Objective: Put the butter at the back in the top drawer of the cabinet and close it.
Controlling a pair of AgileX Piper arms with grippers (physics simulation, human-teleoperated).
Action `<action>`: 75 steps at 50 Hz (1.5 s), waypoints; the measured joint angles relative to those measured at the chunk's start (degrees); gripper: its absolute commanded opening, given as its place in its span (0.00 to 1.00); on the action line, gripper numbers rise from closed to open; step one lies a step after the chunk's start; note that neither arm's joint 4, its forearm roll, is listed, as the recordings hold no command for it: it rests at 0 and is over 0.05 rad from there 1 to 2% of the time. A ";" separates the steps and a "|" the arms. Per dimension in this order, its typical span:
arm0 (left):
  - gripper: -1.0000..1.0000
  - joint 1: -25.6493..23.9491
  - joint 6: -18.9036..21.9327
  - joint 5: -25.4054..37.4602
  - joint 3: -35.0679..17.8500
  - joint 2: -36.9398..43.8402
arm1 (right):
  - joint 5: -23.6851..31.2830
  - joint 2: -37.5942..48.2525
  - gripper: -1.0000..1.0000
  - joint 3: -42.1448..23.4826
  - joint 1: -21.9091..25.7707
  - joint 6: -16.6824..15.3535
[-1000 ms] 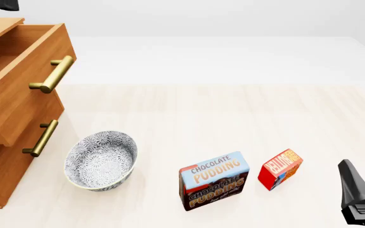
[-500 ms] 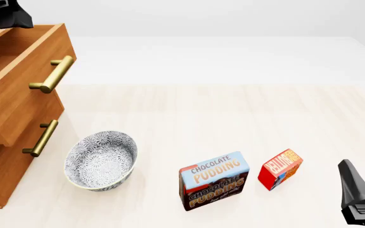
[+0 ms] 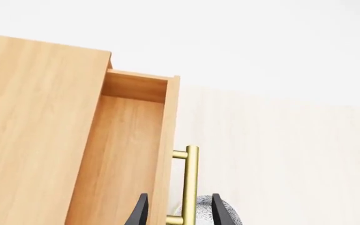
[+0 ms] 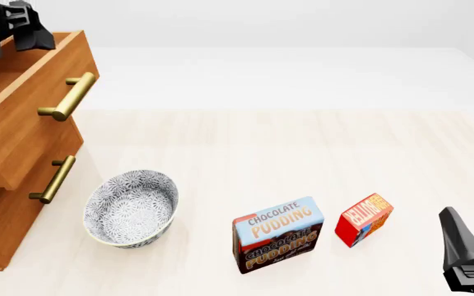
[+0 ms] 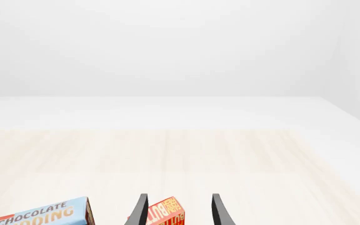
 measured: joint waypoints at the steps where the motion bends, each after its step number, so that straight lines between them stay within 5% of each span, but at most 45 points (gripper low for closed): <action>1: 1.00 0.00 -0.02 -0.08 0.08 0.04 | 0.00 0.00 1.00 0.00 0.00 0.00; 75: 1.00 0.55 -1.48 -5.49 4.65 3.91 | 0.00 0.00 1.00 0.00 0.00 0.00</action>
